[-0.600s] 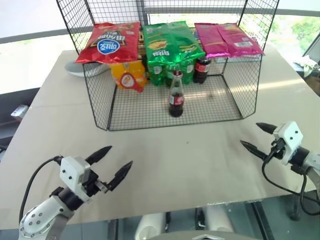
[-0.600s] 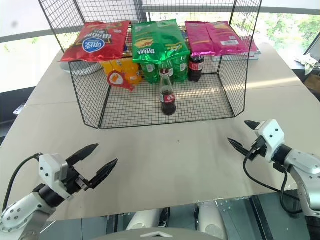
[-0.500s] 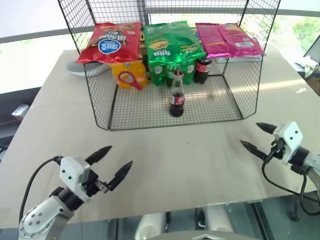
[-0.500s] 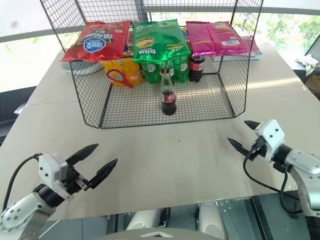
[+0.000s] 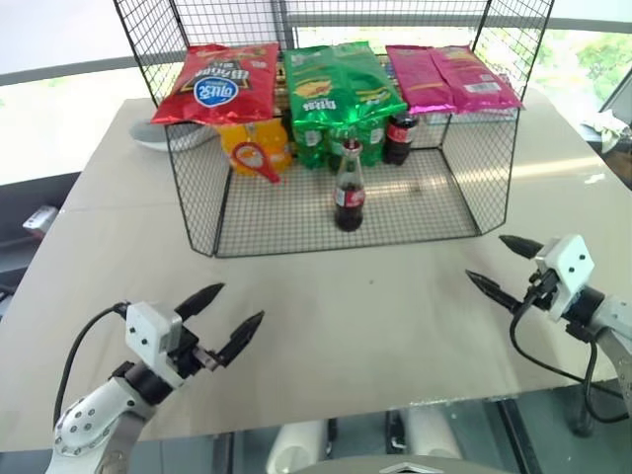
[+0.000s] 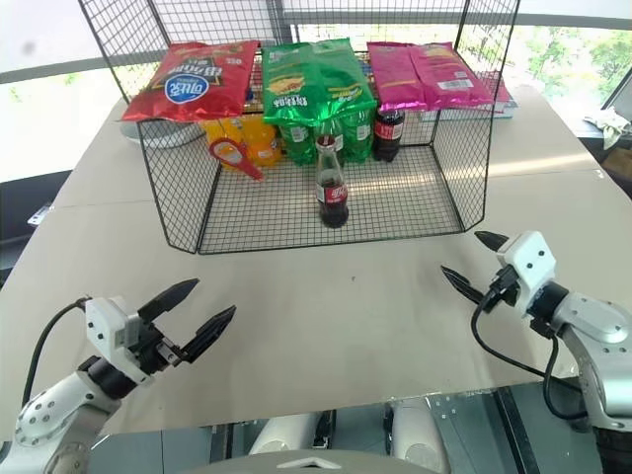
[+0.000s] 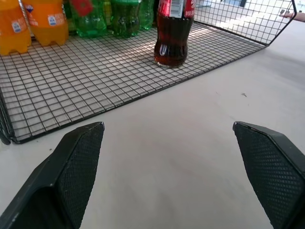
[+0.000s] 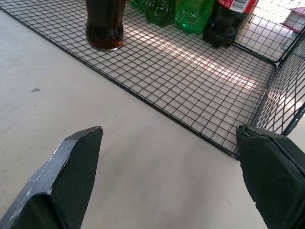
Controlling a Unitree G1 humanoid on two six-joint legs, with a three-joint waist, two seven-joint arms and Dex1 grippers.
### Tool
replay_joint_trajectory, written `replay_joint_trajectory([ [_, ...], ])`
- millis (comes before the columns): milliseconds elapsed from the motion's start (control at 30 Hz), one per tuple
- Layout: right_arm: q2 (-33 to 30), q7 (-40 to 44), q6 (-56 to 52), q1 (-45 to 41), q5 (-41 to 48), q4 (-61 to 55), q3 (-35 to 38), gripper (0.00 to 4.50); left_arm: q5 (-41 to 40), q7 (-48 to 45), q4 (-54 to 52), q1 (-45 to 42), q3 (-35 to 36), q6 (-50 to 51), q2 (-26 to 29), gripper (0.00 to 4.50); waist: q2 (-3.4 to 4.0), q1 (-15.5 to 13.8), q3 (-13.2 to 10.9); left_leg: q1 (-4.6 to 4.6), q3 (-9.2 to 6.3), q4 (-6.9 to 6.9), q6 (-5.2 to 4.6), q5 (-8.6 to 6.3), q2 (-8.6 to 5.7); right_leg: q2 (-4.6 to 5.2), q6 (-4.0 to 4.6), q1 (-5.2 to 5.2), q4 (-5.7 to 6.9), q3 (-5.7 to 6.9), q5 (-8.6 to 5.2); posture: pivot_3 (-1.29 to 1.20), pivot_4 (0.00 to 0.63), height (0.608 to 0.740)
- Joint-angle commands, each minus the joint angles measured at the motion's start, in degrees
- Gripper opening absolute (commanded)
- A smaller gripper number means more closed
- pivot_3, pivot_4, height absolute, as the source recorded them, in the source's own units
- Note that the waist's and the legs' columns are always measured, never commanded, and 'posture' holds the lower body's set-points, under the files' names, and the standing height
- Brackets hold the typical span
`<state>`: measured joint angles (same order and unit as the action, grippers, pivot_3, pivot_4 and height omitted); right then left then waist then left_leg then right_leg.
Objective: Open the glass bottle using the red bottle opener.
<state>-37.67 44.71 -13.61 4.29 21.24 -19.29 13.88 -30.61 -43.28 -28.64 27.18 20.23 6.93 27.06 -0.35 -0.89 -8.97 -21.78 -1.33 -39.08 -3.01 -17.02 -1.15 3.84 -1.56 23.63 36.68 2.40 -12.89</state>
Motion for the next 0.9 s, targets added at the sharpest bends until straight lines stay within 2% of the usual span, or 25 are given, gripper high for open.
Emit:
replay_joint_trajectory([
  [33,0.75,0.79,2.42,0.85,1.11,-0.91,0.87,4.50,-1.41,0.28,-0.39,-0.54,1.09,-0.62,-0.21,4.47,0.00,-0.01,0.00,0.00,0.00,0.00,0.00,0.00,0.00,0.00,0.00,0.00,0.00,0.00,0.00,0.00,0.150,0.740],
  [200,2.86,2.84,7.38,1.33,2.53,-0.46,1.25,4.50,-2.71,3.49,-1.78,-1.47,1.69,3.91,0.83,4.47,0.00,0.03,0.00,0.01,0.00,0.00,0.00,0.00,0.00,0.00,-0.01,0.00,0.00,-0.01,0.00,0.00,0.150,0.740],
  [300,5.47,5.80,6.24,0.15,13.99,-6.60,2.56,4.50,-5.48,4.24,-2.54,-4.24,2.08,5.72,1.29,4.47,0.04,0.04,-0.02,0.02,-0.02,0.00,0.00,0.00,0.02,-0.03,-0.01,0.00,0.02,0.00,0.01,0.00,0.150,0.740],
  [400,6.05,5.88,4.82,-0.32,18.82,-11.41,1.98,4.50,-6.27,7.07,-2.45,-8.07,2.18,7.62,1.20,4.47,0.05,-0.02,-0.03,0.03,-0.04,0.00,0.00,0.00,0.03,-0.02,-0.02,0.00,0.06,0.01,0.01,0.00,0.150,0.740],
  [567,6.14,4.68,5.71,-1.26,19.08,-15.46,0.53,4.50,-5.29,12.14,-1.61,-15.20,1.54,10.25,1.46,4.47,-0.01,-0.07,0.00,0.04,-0.05,-0.01,0.00,0.00,0.00,-0.02,-0.02,-0.04,0.06,0.02,0.02,0.00,0.150,0.740],
  [667,6.41,3.50,5.82,-2.15,18.97,-17.90,-0.59,4.50,-5.00,16.08,-1.32,-22.54,-0.29,12.75,1.25,4.47,-0.01,-0.13,-0.01,0.03,-0.05,-0.02,0.02,0.01,-0.02,-0.01,-0.03,-0.04,0.06,0.00,0.03,0.00,0.150,0.740],
  [900,6.33,2.91,6.04,-0.60,18.09,-18.35,-1.12,4.50,-0.38,24.72,2.89,-33.81,-3.37,17.44,-0.01,4.47,-0.02,0.06,0.00,0.06,-0.02,-0.03,0.29,0.17,-0.03,-0.07,-0.03,-0.04,0.08,-0.06,0.03,0.00,0.150,0.740],
])
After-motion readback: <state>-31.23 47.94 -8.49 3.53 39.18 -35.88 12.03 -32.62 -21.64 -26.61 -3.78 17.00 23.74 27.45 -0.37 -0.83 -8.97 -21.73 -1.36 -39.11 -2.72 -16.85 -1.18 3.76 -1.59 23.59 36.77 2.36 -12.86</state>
